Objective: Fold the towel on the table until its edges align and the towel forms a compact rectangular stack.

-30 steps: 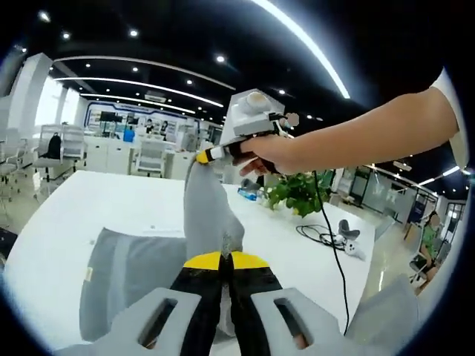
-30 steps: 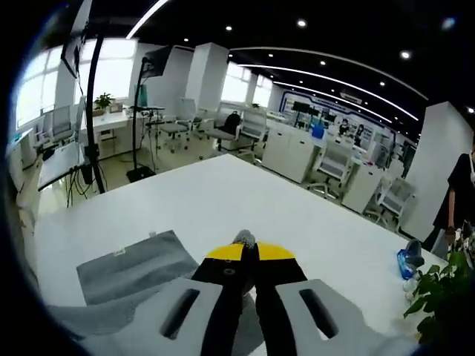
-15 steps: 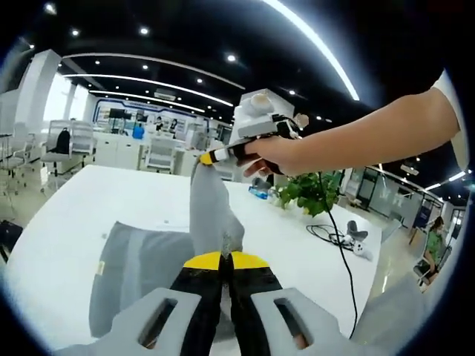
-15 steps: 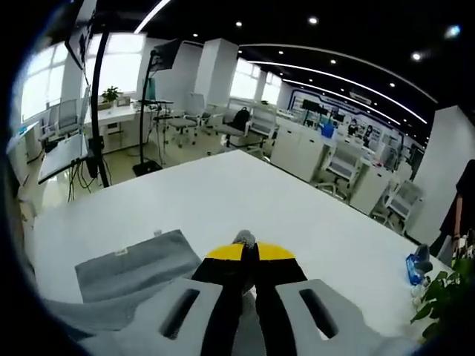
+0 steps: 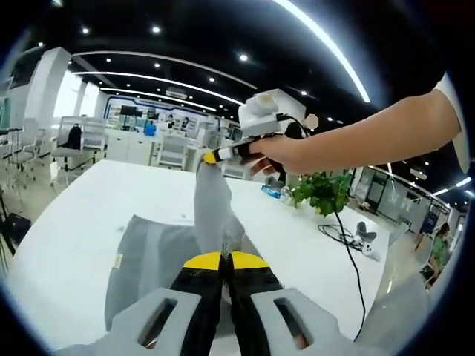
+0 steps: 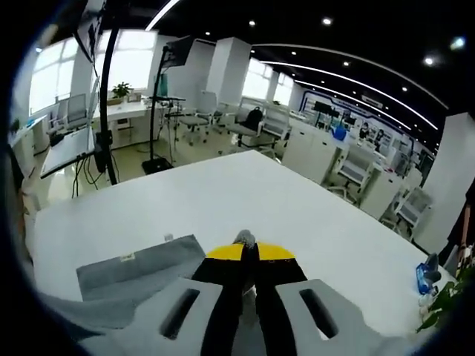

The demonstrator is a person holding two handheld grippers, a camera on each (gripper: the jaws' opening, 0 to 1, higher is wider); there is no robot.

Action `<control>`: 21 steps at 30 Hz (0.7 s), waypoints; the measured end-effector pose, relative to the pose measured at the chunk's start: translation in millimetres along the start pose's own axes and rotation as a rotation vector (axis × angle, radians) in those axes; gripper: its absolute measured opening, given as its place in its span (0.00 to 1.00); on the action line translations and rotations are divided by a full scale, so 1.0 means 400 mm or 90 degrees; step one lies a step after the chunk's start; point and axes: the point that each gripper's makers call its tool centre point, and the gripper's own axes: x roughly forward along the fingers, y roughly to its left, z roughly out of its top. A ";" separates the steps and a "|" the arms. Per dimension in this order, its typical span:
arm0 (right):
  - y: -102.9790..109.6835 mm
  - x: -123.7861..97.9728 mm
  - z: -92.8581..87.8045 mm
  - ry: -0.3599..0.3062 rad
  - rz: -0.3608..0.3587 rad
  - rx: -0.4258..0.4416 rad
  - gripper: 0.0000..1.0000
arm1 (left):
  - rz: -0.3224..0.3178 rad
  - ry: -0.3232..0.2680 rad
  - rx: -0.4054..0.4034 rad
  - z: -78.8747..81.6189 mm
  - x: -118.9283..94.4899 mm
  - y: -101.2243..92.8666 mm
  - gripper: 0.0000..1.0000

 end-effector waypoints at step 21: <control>0.159 0.139 -0.021 0.012 0.056 -0.026 0.02 | 0.066 0.065 0.024 -0.109 -0.035 0.130 0.02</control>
